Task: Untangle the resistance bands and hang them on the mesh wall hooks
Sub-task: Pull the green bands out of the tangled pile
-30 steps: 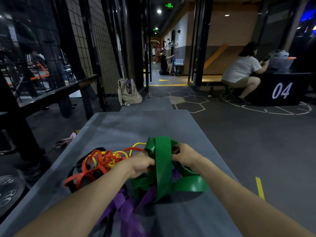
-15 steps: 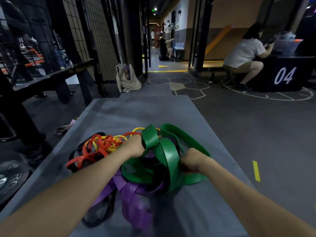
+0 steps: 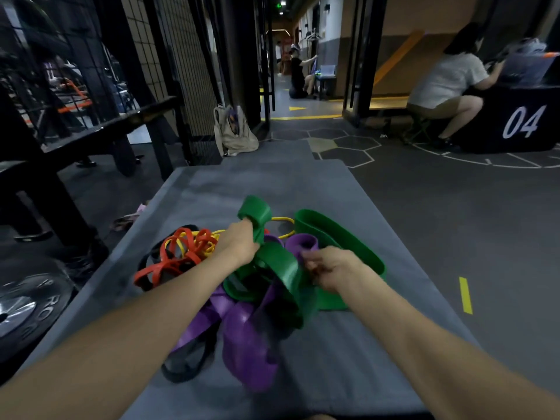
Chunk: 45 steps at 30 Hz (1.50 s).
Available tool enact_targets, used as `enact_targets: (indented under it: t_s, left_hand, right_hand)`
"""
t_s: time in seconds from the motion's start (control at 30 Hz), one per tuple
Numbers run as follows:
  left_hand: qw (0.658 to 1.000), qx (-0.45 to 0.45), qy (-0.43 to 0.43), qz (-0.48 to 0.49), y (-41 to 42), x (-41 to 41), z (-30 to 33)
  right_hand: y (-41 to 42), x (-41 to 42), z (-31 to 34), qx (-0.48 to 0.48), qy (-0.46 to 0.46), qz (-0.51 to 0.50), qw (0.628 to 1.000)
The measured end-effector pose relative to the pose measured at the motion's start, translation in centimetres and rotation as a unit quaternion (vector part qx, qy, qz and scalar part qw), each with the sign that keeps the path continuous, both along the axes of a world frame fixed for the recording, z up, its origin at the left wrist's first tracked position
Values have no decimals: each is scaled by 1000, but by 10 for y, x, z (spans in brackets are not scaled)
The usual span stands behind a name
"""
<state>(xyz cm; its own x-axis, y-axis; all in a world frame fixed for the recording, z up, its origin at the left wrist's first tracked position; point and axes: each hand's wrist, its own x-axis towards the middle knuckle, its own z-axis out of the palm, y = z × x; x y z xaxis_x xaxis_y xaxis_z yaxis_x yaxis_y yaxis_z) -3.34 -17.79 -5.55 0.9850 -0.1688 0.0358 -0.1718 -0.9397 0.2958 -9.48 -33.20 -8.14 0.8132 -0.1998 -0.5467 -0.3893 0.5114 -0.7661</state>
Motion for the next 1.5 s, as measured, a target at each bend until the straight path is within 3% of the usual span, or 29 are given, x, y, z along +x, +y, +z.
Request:
enact_targets:
  t_s: [0.13, 0.27, 0.43, 0.53, 0.6, 0.83, 1.0, 1.1, 1.17, 1.23, 1.3, 1.37, 1.5]
  left_hand:
    - [998, 49, 8, -48, 3, 4, 1]
    - [992, -41, 77, -95, 9, 7, -1]
    - [959, -227, 162, -53, 16, 7, -24]
    - [926, -336, 169, 14, 12, 9, -32]
    - [926, -347, 147, 12, 4, 10, -36]
    - [970, -234, 69, 19, -12, 2, -31]
    - [985, -156, 70, -13, -17, 2, -27]
    - [993, -29, 93, -74, -4, 3, -19]
    - [983, 41, 120, -130, -2, -5, -13]
    - [967, 80, 145, -191, -8, -13, -11]
    - [954, 105, 165, -229, -14, -17, -13]
    - [955, 58, 163, -242, -12, -12, -16]
    - [941, -81, 174, -278, 0, -5, -19]
  right_hand:
    - [3, 4, 37, 105, -127, -71, 984]
    - [15, 9, 45, 175, -167, -74, 968]
    - [22, 0, 12, 49, -86, -27, 995]
    - [13, -18, 1, -53, -41, 76, 995]
    - [7, -28, 0, -32, -38, 147, 988]
    - [3, -29, 12, 101, -98, 198, 970]
    - [3, -26, 19, 87, -108, 201, 970]
    - [-11, -19, 28, 93, -162, 150, 971]
    - [-14, -14, 36, 62, -186, 137, 971]
    - [-14, -5, 42, -74, -209, 141, 965]
    - [-14, 3, 43, -270, -208, 223, 913]
    - [-21, 2, 46, -416, -156, 351, 824]
    - [-31, -8, 48, -533, -73, 546, 643]
